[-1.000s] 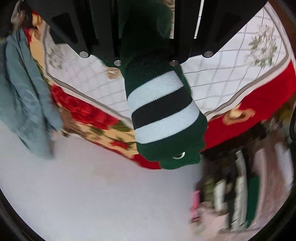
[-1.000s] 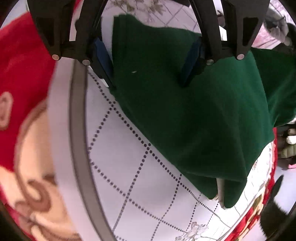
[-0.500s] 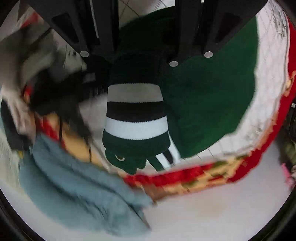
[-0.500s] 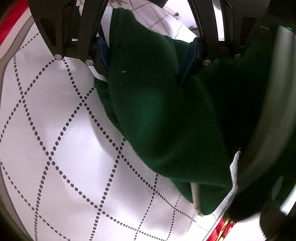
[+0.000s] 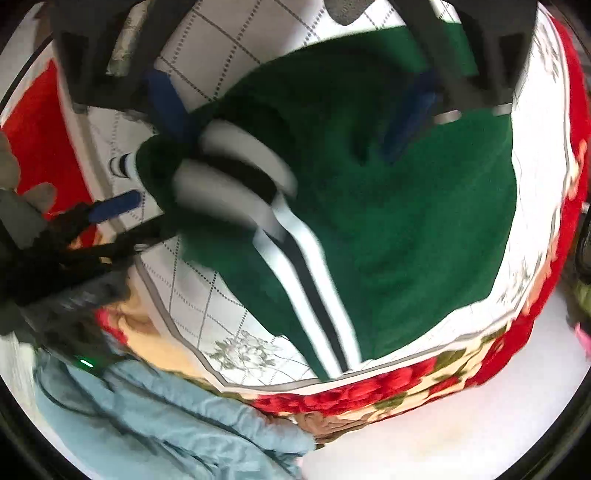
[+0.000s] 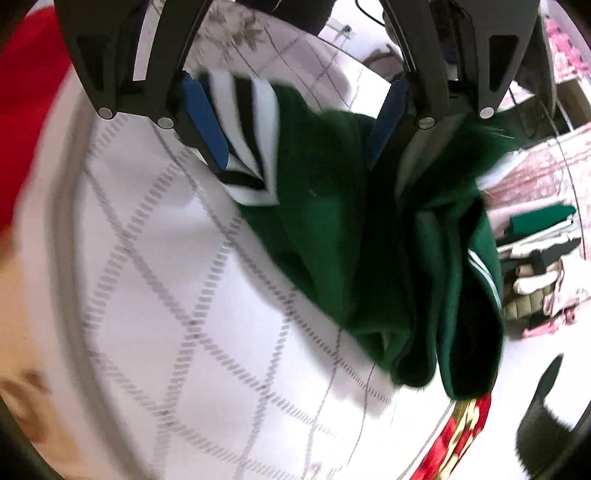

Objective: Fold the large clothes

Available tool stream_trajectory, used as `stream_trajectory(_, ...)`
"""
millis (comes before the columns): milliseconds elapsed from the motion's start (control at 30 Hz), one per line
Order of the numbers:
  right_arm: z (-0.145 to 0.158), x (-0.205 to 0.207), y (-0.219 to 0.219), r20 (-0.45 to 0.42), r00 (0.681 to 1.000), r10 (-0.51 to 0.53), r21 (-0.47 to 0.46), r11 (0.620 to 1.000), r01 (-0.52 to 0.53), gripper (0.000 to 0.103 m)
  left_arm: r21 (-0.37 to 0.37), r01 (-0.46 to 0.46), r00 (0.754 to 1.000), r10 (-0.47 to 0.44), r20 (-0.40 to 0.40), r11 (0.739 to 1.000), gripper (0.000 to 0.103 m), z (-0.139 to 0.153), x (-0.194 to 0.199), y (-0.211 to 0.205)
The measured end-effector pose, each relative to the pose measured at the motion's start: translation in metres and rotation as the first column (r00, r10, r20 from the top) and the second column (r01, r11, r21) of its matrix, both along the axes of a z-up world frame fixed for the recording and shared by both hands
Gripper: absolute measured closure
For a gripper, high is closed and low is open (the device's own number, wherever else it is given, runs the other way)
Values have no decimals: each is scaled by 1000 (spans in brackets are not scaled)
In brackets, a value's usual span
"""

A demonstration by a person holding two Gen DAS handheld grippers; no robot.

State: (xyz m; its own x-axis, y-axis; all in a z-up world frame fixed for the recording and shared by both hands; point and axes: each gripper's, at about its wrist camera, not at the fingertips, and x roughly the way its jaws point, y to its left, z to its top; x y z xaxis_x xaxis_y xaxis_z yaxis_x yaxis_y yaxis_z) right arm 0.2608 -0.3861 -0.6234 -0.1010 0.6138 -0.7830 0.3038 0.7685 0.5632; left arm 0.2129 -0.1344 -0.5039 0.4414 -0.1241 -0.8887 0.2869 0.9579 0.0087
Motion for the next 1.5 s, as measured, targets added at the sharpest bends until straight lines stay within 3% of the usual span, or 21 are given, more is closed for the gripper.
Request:
stream_trajectory(100,22,-13,-21,9,998,-60,-18,998,60,25,-34,-41,998,40,-48,999,1,8,-4,8)
stream_trajectory(200,49,-15,-21,42,992,-115,35,993,114,25,-58,-121,990,116,-75,991,1,27,-8,25)
stream_trajectory(300,55,-5,4,63,991,-121,134,985,112,24,-34,-234,970,231,-75,972,1,45,-6,55)
stream_trajectory(333,50,3,21,56,993,-100,147,985,91,18,-22,-269,962,267,-64,963,1,49,-8,66)
stream_trajectory(433,32,20,55,23,999,-35,124,992,32,18,11,-374,926,374,-52,927,1,51,3,101)
stream_trajectory(500,22,23,81,2,1000,5,87,996,-5,80,34,-428,901,429,-63,903,1,44,15,125)
stream_trajectory(567,44,18,95,85,995,51,-5,999,-51,87,49,-465,881,467,-73,884,1,40,26,141)
stream_trajectory(667,74,1,91,142,990,-14,-7,1000,15,89,35,-496,864,497,-78,868,1,37,39,157)
stream_trajectory(733,77,-12,80,124,989,-79,-37,996,84,89,47,-506,857,508,-91,861,1,33,47,160)
stream_trajectory(800,54,-19,74,67,993,-98,-134,985,106,89,41,-526,842,527,-113,849,1,26,58,164)
stream_trajectory(867,9,-24,72,-49,993,-103,-237,967,89,79,38,-543,829,542,-134,839,1,18,72,168)
stream_trajectory(933,-17,-22,74,-124,983,-133,-227,969,102,76,45,-555,818,555,-150,830,1,13,85,173)
stream_trajectory(1033,2,-7,86,-147,986,-76,-278,960,33,69,19,-553,824,550,-136,833,1,18,110,179)
stream_trajectory(1100,33,-2,89,-82,993,-90,-316,947,60,60,34,-524,844,524,-112,851,1,19,127,177)
stream_trajectory(1167,71,5,91,59,991,-119,-316,940,131,29,78,-500,857,506,-101,862,1,12,145,177)
stream_trajectory(1200,87,5,90,126,984,-127,-288,944,159,22,90,-485,864,492,-105,870,1,5,155,177)
stream_trajectory(1300,104,37,96,272,947,-169,-187,956,224,19,91,-467,873,475,-112,880,1,-5,171,180)
stream_trajectory(1400,81,65,98,264,945,-194,-105,968,228,19,97,-449,883,458,-100,888,1,-8,180,180)
stream_trajectory(1433,68,74,85,225,952,-206,-58,973,224,33,98,-450,883,458,-98,888,1,-8,181,180)
stream_trajectory(1467,52,78,89,174,960,-220,19,975,220,91,95,-452,882,460,-101,887,1,-9,182,181)
stream_trajectory(1500,42,80,94,138,967,-214,61,976,207,99,91,-457,879,465,-107,885,1,-10,183,182)
